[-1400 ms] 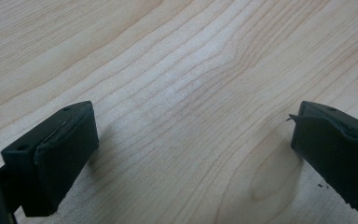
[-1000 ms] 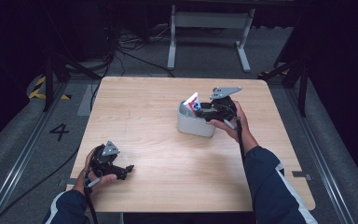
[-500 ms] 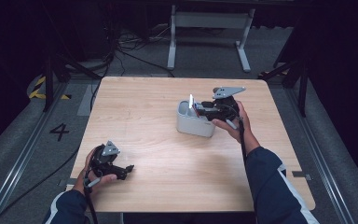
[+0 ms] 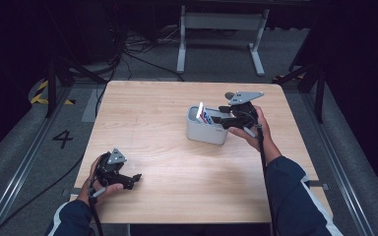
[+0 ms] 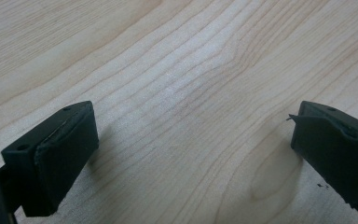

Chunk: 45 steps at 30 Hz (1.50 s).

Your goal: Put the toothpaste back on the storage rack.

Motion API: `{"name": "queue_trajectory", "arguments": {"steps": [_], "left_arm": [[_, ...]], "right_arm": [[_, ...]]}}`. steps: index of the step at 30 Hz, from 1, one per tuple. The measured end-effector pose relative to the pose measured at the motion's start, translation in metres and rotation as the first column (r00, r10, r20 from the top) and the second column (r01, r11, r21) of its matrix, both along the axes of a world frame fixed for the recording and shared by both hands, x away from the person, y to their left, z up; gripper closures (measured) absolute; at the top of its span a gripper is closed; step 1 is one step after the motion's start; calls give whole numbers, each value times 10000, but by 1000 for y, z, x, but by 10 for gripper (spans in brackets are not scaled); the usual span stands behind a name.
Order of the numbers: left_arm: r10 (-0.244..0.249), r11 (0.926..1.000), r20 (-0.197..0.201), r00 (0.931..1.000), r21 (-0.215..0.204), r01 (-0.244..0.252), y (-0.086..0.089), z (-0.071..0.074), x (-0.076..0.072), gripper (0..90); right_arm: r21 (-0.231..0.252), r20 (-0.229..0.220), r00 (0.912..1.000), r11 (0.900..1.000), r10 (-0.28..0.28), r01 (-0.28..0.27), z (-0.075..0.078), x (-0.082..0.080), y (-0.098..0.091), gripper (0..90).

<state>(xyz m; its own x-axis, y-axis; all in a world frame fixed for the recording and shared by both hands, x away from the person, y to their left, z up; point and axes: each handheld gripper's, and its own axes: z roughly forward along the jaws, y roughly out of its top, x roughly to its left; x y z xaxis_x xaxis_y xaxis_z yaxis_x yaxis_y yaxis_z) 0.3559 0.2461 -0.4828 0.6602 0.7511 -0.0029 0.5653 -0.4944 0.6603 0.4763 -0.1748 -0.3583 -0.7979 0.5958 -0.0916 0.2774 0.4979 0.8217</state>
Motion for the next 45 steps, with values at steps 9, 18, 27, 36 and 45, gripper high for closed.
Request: {"name": "queue_trajectory", "arguments": {"steps": [9, 18, 27, 36, 45], "left_arm": [[-33, 10000, 31, 10000, 30, 33, 0, 0, 0, 10], [-41, 10000, 56, 10000, 36, 41, 0, 0, 0, 10], [5, 10000, -4, 10000, -4, -5, 0, 0, 0, 10], [24, 10000, 32, 10000, 0, -24, 0, 0, 0, 10], [23, 10000, 32, 10000, -10, -23, 0, 0, 0, 10]], "right_arm": [[-617, 113, 9996, 9977, -258, 264, 3, -10, -11, 397], [-815, 337, 9982, 9953, -489, 515, 6, -18, -21, 357], [-1131, 356, 9976, 9916, -596, 633, 5, -27, -31, 324], [-1378, 406, 9957, 9866, -827, 875, 5, -38, -46, 305], [-1710, 428, 9947, 9803, -934, 994, -3, -54, -64, 298]]}}
